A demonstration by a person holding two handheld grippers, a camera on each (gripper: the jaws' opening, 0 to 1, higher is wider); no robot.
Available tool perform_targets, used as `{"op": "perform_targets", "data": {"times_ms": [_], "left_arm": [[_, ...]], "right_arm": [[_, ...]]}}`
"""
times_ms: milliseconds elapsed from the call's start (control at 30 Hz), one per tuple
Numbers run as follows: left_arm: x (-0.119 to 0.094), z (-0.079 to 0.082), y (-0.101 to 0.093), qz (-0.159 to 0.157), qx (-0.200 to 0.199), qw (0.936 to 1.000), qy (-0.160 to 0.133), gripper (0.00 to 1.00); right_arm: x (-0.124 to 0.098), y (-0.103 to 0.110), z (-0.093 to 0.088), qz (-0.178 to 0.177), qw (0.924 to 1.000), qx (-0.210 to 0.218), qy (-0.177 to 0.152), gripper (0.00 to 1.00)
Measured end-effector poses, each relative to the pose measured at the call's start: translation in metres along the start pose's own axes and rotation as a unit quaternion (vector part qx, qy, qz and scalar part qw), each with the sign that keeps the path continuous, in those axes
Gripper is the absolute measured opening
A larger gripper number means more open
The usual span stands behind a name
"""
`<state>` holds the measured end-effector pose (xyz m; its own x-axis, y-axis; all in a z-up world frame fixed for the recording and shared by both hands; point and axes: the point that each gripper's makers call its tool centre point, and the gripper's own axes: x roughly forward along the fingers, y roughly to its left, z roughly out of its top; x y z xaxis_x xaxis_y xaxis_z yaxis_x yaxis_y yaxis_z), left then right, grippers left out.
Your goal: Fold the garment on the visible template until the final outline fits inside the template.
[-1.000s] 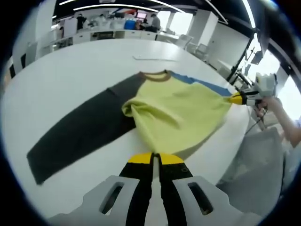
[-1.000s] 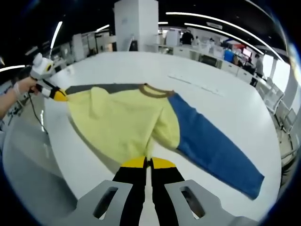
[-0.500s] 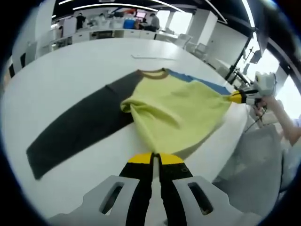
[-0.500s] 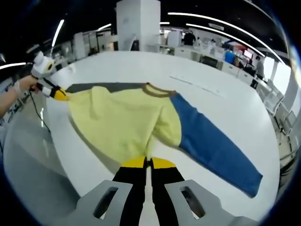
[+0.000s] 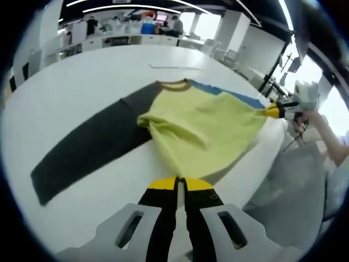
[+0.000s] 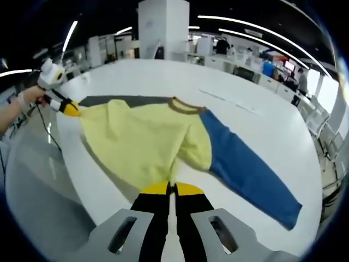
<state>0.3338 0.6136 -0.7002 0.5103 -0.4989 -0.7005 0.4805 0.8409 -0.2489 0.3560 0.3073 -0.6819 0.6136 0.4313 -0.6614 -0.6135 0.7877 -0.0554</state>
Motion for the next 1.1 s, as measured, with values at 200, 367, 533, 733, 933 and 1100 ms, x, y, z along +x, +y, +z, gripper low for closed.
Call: {"op": "perform_targets", "data": {"times_ms": [200, 367, 533, 733, 933, 1100], "left_arm": [[-0.003, -0.004, -0.005, -0.001, 0.001, 1.0000, 0.000, 0.00], [-0.006, -0.005, -0.007, 0.000, 0.002, 1.0000, 0.000, 0.00], [-0.008, -0.006, -0.009, -0.001, 0.003, 1.0000, 0.000, 0.00], [-0.009, -0.008, -0.011, -0.002, 0.006, 1.0000, 0.001, 0.00], [-0.010, -0.010, -0.011, -0.003, 0.007, 1.0000, 0.002, 0.00], [-0.011, -0.011, -0.015, -0.005, 0.007, 1.0000, 0.003, 0.00]], "right_arm": [[-0.003, 0.003, -0.001, 0.000, 1.0000, -0.009, 0.002, 0.04], [-0.006, 0.004, -0.001, 0.000, 0.9999, -0.011, 0.001, 0.04], [-0.010, 0.005, -0.001, -0.003, 0.9999, -0.013, 0.000, 0.04], [-0.014, 0.007, -0.004, -0.003, 0.9999, -0.016, 0.002, 0.04], [-0.017, 0.009, -0.003, -0.003, 0.9999, -0.015, -0.001, 0.04], [-0.018, 0.013, -0.004, -0.001, 0.9999, -0.017, 0.000, 0.04]]}}
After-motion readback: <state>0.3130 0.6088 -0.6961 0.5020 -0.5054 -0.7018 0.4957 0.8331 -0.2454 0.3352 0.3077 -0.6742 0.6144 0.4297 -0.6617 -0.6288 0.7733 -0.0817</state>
